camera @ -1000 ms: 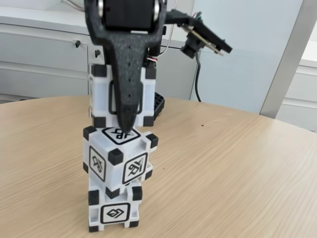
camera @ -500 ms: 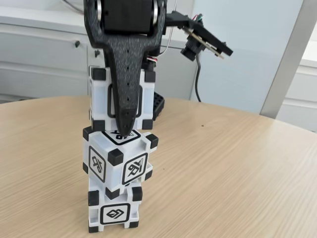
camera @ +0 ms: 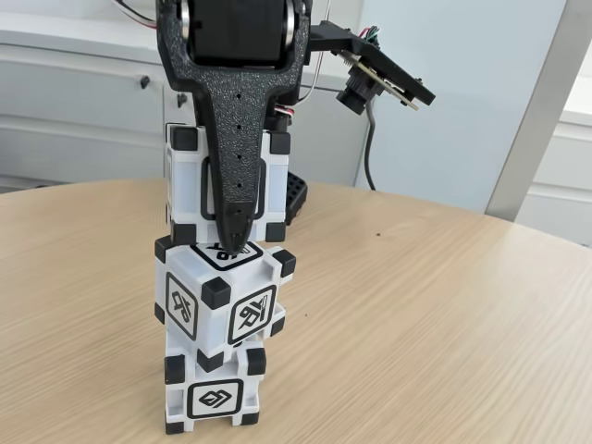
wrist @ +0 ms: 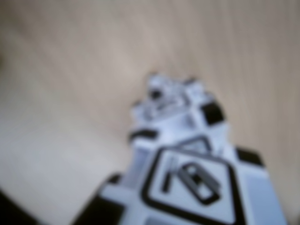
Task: Stack cubes from left to right.
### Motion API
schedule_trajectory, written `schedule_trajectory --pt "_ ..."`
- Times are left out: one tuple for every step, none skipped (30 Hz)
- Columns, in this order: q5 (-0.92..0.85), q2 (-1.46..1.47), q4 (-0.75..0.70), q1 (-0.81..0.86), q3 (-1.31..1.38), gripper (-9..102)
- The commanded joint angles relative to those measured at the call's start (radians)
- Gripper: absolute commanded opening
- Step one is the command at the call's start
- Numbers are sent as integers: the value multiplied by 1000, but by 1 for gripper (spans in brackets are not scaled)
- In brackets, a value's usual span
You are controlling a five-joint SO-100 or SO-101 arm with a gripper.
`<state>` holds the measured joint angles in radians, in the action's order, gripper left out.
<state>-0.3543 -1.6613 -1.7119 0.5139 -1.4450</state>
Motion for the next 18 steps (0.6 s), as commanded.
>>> schedule_trajectory --pt "-12 -5 5 8 21 29" --pt "-14 -5 2 8 21 31" --pt "-14 -5 2 8 21 32" --pt "-14 -5 0 8 21 34" --pt "-14 -5 0 8 21 36" --pt "-14 -5 0 8 21 37" --pt "-14 -5 -2 8 21 39" --pt "-14 -6 -2 8 21 40" --pt "-14 -11 -2 8 21 40" --pt "-11 -18 -2 8 21 41" --pt "-9 -23 -2 8 21 42" --pt "-3 -25 -5 8 21 42" --pt "3 -25 -5 8 21 42" --pt "8 -25 -5 8 21 43" --pt "8 -26 -5 8 23 43" --pt "8 -28 -6 8 23 43" --pt "8 -28 -6 8 23 43" --pt "6 -28 -6 8 23 43"
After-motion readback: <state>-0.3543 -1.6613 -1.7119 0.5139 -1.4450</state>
